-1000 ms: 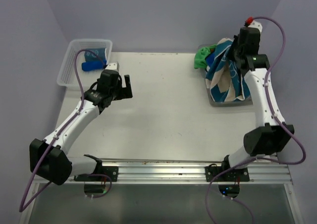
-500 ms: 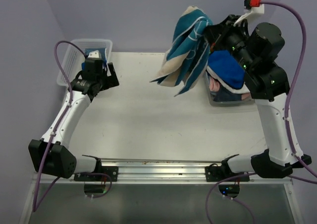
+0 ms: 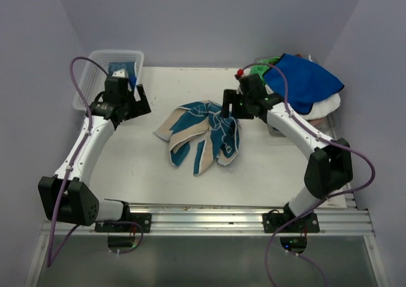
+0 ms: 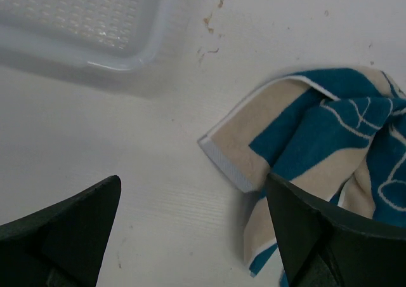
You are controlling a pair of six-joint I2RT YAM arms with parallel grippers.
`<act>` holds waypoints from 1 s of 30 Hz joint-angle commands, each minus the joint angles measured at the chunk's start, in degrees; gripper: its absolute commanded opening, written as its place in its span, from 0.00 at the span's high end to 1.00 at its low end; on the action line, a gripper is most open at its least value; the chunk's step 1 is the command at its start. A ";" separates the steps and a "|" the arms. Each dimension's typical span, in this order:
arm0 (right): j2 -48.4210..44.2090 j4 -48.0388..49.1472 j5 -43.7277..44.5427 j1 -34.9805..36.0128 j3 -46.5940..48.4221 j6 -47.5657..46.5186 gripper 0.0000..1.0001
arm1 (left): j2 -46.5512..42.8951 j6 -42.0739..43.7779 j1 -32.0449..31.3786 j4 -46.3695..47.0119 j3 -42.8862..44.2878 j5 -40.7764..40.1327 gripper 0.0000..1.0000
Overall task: Roll the towels
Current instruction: Move the towel to the center of the board, then flatten the towel
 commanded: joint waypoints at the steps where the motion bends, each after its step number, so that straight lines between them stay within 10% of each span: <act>1: -6.69 1.38 2.87 -0.11 -7.55 0.23 0.26 | -1.03 0.80 -1.88 3.02 -7.35 6.05 0.00; 8: -9.16 1.74 3.66 2.60 -19.71 2.77 0.25 | 1.86 -6.48 -16.64 8.30 -18.18 8.42 0.00; 20: -7.76 7.18 4.02 4.55 -31.75 11.56 0.21 | 8.10 -8.17 -18.24 19.02 -24.87 7.54 0.04; 25: -5.65 13.15 2.45 4.63 -34.74 14.73 0.31 | 13.11 -7.73 -18.33 21.93 -24.26 7.64 0.35; 30: -1.35 14.49 1.11 4.72 -32.73 15.79 0.87 | 14.18 -6.41 -18.24 18.69 -19.17 4.04 1.00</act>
